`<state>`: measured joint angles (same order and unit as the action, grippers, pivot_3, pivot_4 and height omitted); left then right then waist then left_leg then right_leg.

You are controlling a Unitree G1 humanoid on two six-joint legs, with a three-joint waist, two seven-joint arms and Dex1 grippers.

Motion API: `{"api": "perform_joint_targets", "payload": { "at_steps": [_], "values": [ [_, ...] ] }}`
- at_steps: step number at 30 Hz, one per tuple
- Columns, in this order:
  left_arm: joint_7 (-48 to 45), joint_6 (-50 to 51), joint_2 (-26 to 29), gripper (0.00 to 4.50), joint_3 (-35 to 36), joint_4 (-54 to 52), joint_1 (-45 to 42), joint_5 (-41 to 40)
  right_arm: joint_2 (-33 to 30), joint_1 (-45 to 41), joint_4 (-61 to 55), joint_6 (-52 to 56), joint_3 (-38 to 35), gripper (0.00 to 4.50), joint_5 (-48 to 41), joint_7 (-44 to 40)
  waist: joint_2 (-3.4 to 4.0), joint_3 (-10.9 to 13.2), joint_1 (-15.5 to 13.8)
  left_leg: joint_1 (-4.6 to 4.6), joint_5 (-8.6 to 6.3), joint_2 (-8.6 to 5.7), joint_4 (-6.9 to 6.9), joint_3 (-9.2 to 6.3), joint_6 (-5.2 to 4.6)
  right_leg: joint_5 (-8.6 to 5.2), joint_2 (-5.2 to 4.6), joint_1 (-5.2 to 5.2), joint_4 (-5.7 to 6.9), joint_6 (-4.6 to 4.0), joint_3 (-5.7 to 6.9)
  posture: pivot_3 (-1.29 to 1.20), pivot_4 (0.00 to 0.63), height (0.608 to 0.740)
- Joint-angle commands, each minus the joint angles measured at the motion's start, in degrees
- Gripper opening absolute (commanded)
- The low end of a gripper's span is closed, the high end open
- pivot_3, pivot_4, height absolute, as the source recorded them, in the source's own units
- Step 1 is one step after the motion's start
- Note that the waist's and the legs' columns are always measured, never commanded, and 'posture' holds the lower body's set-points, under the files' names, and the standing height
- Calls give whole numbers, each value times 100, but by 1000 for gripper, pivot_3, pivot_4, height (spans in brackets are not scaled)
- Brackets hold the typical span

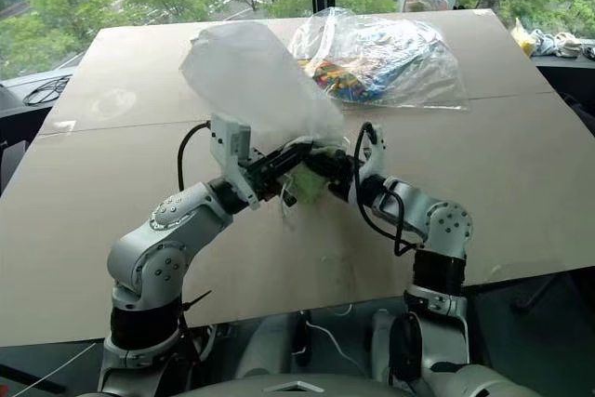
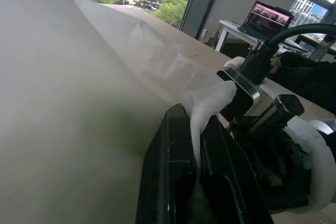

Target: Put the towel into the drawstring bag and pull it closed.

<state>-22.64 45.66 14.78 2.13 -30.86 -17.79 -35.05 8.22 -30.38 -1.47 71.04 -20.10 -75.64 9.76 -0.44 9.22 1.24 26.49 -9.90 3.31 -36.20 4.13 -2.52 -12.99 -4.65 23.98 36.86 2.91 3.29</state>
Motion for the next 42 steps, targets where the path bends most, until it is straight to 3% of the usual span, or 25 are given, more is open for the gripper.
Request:
{"api": "perform_joint_targets", "payload": {
  "at_steps": [1,7,11,16,21,29,42],
  "values": [
    [156,-278,25,0,135,-67,-128,106,-233,99,-452,-81,40,16,-468,-404,1,1,-36,0,0,0,0,1,0,0,2,0,0,0,1,0,150,740],
    [549,-266,-125,0,641,393,-489,-112,-1654,1110,-1422,215,476,16,-557,-1821,1,4,-71,10,0,-6,-22,-5,-1,-12,-14,-12,-10,-19,4,0,150,740],
    [889,8,-336,0,966,527,-661,-484,-1997,1469,-1331,-245,203,16,-644,-1943,-1,6,-52,8,0,-8,-25,-5,-2,-12,-14,-11,-9,-16,1,0,150,740],
    [1299,354,-556,0,1169,545,-792,-987,-1504,1360,-1376,-1251,-109,16,-1638,-1082,-4,7,-49,6,0,-1,-25,-11,-1,0,3,-12,-5,3,1,0,150,740],
    [1463,509,-577,0,1050,481,-785,-1142,-918,1233,-1645,-2106,159,16,-2242,-349,-4,9,-55,7,0,-1,-23,-8,-1,2,4,-11,-5,6,-1,0,150,740],
    [1786,585,-766,0,1017,452,-874,-1353,-1249,1391,-1747,-2319,1354,16,-363,-720,-4,8,-67,7,0,-4,-26,-8,-1,2,0,-12,-6,3,-2,0,150,740],
    [1968,611,-771,0,912,390,-857,-1439,-1463,1386,-1774,-2166,1789,16,-100,-1251,-4,9,-66,7,0,-4,-26,-7,-1,2,1,-12,-5,3,-2,0,150,740]
  ]
}}
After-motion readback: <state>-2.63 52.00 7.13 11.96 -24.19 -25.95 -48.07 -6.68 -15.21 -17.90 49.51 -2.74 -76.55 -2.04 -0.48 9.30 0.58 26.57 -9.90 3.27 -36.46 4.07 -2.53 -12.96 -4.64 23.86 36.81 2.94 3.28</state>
